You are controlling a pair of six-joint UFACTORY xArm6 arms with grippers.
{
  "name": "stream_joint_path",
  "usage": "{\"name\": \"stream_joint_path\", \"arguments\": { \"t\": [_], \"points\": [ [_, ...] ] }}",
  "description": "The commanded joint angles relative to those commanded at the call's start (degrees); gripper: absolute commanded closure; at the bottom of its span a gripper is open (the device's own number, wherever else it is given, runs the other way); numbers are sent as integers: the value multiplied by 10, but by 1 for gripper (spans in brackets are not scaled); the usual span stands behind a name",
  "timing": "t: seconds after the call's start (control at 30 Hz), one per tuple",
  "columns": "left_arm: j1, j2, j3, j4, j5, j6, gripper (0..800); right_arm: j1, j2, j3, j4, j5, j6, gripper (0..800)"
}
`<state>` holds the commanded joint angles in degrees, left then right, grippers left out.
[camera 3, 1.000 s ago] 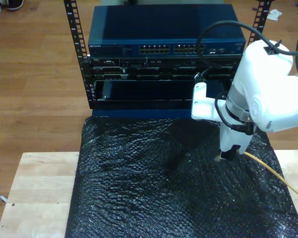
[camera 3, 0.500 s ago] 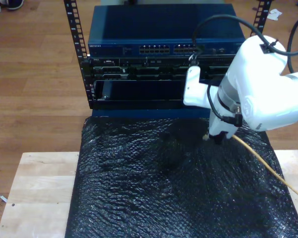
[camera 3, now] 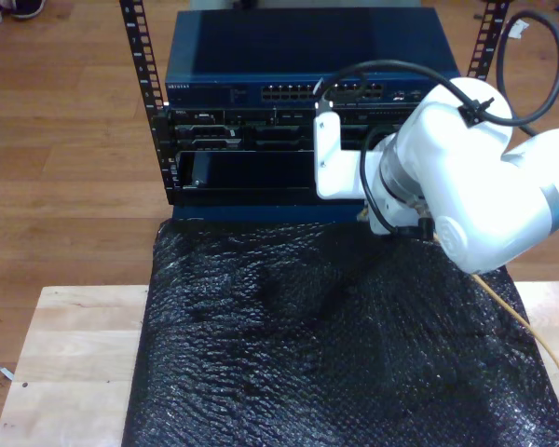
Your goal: Grab the cable and plug it in
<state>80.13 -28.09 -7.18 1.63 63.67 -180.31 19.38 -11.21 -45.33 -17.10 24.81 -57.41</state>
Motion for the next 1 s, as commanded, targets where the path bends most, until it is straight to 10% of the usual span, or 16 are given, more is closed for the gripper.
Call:
{"name": "stream_joint_path", "arguments": {
  "t": [1.0],
  "points": [
    [0,0,0,0,0,0,0,-39,56,-50,-552,-65,428,799]
  ]
}}
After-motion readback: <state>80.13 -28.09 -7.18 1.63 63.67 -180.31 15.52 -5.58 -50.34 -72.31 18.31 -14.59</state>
